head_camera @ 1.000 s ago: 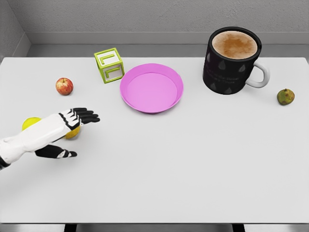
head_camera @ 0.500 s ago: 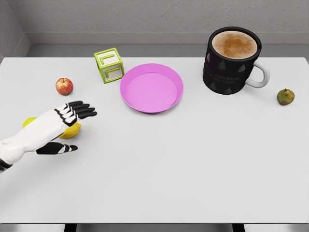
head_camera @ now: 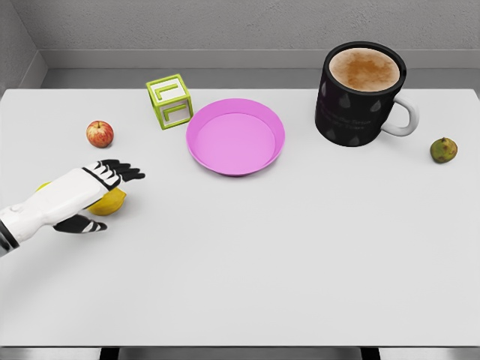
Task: Put the lemon on the plate with left arm
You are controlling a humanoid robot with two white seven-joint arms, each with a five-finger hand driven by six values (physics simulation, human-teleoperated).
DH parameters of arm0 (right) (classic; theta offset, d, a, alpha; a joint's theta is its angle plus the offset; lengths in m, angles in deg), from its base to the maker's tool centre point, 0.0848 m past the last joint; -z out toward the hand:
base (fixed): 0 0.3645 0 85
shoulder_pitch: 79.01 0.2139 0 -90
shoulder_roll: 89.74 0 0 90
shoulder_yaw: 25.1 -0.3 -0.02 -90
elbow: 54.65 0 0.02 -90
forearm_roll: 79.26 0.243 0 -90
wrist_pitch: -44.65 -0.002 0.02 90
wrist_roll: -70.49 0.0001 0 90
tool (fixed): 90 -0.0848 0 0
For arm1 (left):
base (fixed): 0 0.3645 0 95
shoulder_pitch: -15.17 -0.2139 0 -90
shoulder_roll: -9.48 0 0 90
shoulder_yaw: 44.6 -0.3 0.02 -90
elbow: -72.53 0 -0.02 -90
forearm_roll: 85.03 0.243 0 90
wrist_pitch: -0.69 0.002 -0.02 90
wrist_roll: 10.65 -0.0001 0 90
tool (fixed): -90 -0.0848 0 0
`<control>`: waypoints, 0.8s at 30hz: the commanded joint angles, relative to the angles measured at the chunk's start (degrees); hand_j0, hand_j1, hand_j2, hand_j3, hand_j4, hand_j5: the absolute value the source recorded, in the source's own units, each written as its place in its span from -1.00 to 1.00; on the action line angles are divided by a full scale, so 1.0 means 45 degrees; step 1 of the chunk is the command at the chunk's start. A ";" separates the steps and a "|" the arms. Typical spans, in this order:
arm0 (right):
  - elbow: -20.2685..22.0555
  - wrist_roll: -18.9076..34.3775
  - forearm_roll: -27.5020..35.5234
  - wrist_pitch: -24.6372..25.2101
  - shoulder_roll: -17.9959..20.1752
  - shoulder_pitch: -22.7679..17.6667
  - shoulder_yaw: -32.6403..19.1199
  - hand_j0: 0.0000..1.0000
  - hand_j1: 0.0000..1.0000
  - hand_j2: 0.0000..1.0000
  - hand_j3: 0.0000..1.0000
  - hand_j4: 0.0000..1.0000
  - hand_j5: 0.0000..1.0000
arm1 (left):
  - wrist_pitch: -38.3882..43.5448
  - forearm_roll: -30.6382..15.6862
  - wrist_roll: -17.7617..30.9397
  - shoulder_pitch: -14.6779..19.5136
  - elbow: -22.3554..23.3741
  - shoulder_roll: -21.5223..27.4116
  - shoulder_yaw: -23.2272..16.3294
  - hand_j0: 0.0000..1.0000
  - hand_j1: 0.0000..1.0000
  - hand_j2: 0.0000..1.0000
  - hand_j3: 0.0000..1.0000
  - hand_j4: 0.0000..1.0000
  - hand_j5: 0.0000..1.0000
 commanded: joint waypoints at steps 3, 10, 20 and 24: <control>-0.0004 0.0001 -0.0001 0.0000 0.0001 0.0000 0.0015 1.00 1.00 1.00 1.00 1.00 1.00 | 0.0135 -0.0696 0.0088 -0.0020 -0.0030 0.0013 0.0012 1.00 1.00 1.00 1.00 1.00 1.00; -0.0004 0.0001 -0.0001 0.0000 0.0001 0.0000 0.0015 1.00 1.00 1.00 1.00 1.00 1.00 | 0.1717 -0.0521 0.0127 0.0137 0.0029 0.0032 0.0012 1.00 1.00 1.00 1.00 1.00 1.00; -0.0004 0.0001 -0.0001 0.0000 0.0001 0.0000 -0.0004 1.00 1.00 1.00 1.00 1.00 1.00 | 0.1717 -0.0462 0.0107 0.0020 -0.0010 0.0013 -0.0164 1.00 1.00 1.00 1.00 1.00 1.00; -0.0004 0.0001 -0.0001 0.0000 0.0001 0.0000 -0.0004 1.00 1.00 1.00 1.00 1.00 1.00 | 0.1737 -0.0442 0.0283 0.0000 0.0009 -0.0104 -0.0183 1.00 1.00 1.00 1.00 1.00 1.00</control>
